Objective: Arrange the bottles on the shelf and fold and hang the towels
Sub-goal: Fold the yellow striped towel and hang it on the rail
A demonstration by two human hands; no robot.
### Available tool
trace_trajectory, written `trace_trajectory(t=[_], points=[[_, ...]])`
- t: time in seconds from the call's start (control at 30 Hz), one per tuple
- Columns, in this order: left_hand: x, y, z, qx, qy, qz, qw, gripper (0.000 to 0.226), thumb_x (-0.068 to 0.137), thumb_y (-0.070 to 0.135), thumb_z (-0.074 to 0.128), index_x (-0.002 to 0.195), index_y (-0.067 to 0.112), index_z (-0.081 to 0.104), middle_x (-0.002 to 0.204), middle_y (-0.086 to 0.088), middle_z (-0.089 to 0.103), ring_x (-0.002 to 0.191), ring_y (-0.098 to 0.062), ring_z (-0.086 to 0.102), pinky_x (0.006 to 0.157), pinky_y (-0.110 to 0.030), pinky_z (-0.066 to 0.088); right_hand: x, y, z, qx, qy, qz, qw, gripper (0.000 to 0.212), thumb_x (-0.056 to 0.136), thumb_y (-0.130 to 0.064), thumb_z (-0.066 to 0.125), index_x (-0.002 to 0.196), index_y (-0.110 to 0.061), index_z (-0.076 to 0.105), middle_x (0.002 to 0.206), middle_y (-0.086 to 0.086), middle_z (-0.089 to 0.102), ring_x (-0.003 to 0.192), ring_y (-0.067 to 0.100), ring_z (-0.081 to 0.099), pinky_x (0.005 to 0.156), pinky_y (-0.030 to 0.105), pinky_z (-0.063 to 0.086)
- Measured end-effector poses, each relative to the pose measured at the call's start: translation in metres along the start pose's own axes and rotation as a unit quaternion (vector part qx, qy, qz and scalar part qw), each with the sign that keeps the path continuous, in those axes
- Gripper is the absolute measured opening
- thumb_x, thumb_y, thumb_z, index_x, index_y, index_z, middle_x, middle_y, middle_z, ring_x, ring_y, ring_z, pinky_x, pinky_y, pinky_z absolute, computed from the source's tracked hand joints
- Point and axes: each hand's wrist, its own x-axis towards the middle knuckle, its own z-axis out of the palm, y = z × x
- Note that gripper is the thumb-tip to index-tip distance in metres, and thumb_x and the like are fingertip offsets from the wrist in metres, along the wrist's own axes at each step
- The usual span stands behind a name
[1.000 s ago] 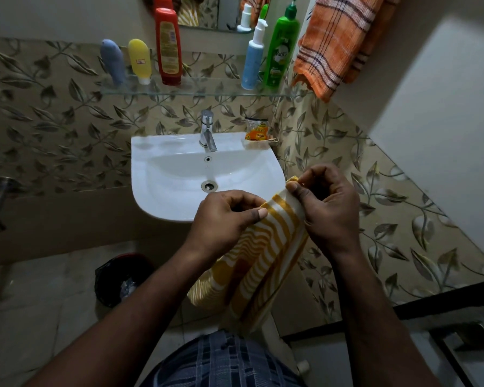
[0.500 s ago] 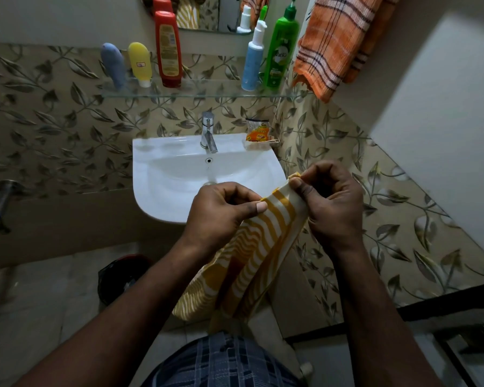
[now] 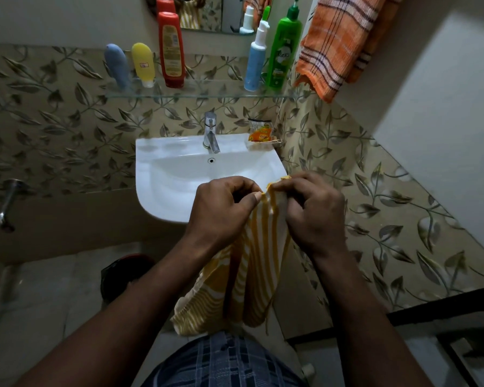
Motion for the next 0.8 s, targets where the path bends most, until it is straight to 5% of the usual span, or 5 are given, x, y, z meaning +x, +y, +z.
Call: trace_trajectory(t=[0.1, 0.2, 0.43, 0.57, 0.8], points=[[-0.001, -0.001, 0.001, 0.025, -0.013, 0.044, 0.999, 0.013, 0.093, 0.019, 0.077, 0.105, 0.018, 0.083, 0.095, 0.007, 0.078, 0.087, -0.002, 0.071, 0.077, -0.014, 0.055, -0.005, -0.009, 0.003, 0.038, -0.032, 0.001, 0.999, 0.03, 0.085, 0.002, 0.067, 0.111, -0.008, 0.079, 0.115, 0.006, 0.069, 0.107, 0.012, 0.065, 0.094, 0.012, 0.049], [0.003, -0.008, -0.005, 0.022, -0.023, 0.064, 0.997, 0.016, 0.093, 0.017, 0.077, 0.107, 0.017, 0.083, 0.099, 0.005, 0.078, 0.091, -0.004, 0.071, 0.079, -0.016, 0.054, -0.006, -0.009, 0.003, 0.055, -0.092, -0.025, 0.994, 0.029, 0.088, -0.013, 0.076, 0.117, -0.009, 0.075, 0.124, 0.005, 0.064, 0.117, 0.014, 0.061, 0.099, 0.022, 0.052], [-0.003, -0.015, -0.009, -0.082, -0.062, 0.025, 0.994, 0.014, 0.097, 0.011, 0.072, 0.107, 0.015, 0.081, 0.099, 0.004, 0.08, 0.096, -0.011, 0.075, 0.087, -0.036, 0.062, 0.0, -0.006, 0.003, 0.028, -0.098, -0.039, 0.994, 0.02, 0.086, -0.024, 0.085, 0.097, -0.009, 0.079, 0.099, 0.001, 0.073, 0.088, 0.008, 0.066, 0.076, 0.02, 0.054], [-0.015, -0.019, -0.006, -0.165, -0.042, -0.019, 0.985, 0.018, 0.094, 0.01, 0.074, 0.109, 0.017, 0.066, 0.094, -0.002, 0.077, 0.093, -0.019, 0.076, 0.085, -0.048, 0.063, 0.001, -0.006, 0.001, 0.031, -0.068, -0.008, 0.997, 0.012, 0.084, -0.02, 0.086, 0.087, -0.012, 0.078, 0.088, -0.002, 0.074, 0.08, 0.009, 0.067, 0.071, 0.026, 0.054], [-0.03, -0.029, 0.004, -0.037, -0.032, 0.054, 0.997, 0.016, 0.089, 0.01, 0.077, 0.098, 0.021, 0.069, 0.082, 0.007, 0.07, 0.075, -0.017, 0.069, 0.069, -0.042, 0.058, 0.004, -0.008, -0.008, 0.075, -0.022, 0.017, 0.997, 0.007, 0.086, -0.014, 0.084, 0.086, -0.011, 0.078, 0.088, -0.003, 0.075, 0.084, 0.011, 0.071, 0.074, 0.036, 0.058]])
